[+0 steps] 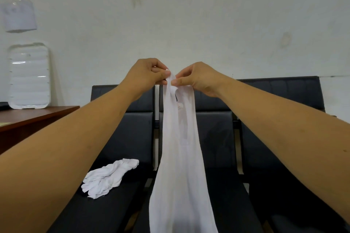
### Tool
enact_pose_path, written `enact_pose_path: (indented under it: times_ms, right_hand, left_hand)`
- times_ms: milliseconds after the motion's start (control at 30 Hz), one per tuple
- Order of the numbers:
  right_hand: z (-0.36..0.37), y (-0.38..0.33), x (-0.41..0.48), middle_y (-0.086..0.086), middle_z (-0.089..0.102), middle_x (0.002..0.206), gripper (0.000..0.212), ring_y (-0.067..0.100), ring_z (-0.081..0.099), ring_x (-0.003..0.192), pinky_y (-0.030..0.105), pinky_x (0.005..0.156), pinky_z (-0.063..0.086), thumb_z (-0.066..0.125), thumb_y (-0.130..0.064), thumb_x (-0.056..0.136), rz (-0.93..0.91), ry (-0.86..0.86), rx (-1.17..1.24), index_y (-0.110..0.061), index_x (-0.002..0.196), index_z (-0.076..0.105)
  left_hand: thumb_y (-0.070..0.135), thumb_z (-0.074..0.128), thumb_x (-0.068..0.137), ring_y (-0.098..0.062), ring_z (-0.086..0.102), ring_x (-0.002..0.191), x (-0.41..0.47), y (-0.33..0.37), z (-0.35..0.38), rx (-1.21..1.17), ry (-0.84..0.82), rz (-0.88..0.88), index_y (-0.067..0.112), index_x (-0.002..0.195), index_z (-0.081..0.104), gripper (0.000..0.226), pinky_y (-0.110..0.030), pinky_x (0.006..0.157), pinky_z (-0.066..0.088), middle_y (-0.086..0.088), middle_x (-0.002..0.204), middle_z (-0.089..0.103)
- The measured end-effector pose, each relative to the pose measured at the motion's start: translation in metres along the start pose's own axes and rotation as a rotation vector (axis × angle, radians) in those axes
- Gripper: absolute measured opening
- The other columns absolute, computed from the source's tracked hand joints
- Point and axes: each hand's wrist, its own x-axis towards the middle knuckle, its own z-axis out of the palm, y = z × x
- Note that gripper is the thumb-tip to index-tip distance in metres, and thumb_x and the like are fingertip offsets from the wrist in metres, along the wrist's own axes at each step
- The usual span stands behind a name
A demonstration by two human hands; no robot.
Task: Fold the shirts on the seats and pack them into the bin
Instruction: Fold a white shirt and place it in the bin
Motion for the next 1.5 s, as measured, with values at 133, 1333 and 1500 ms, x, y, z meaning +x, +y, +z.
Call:
enact_pose_path:
  times_ms: [133,1333,1500]
  right_hand:
    - [0.003,0.002,0.003,0.004,0.074,0.091,0.010,0.019,0.069,0.089,0.030,0.080,0.057,0.081,-0.018,0.083,0.027,0.028,-0.072,-0.010,0.088,0.077]
    - [0.089,0.136,-0.086,0.005,0.073,0.111,0.039,0.024,0.071,0.103,0.044,0.092,0.058,0.079,-0.021,0.083,0.375,-0.137,0.529,-0.022,0.118,0.062]
    - [0.073,0.139,-0.075,0.011,0.074,0.110,0.037,0.027,0.074,0.097,0.043,0.081,0.061,0.079,-0.017,0.085,0.474,0.056,0.767,-0.013,0.118,0.062]
  left_hand:
    - [0.019,0.075,0.091,-0.018,0.072,0.074,-0.003,-0.009,0.002,0.095,0.030,0.017,0.009,0.098,0.073,0.013,-0.028,0.078,0.060,-0.005,0.084,0.077]
    - [0.057,0.065,0.090,-0.029,0.069,0.114,-0.057,-0.116,0.078,-0.566,-0.284,-0.657,0.011,0.136,0.058,0.065,-0.045,0.100,0.053,-0.014,0.127,0.069]
    - [0.057,0.064,0.084,-0.026,0.066,0.119,-0.113,-0.150,0.088,-0.444,-0.620,-0.765,0.018,0.137,0.057,0.066,-0.050,0.108,0.048,-0.006,0.128,0.070]
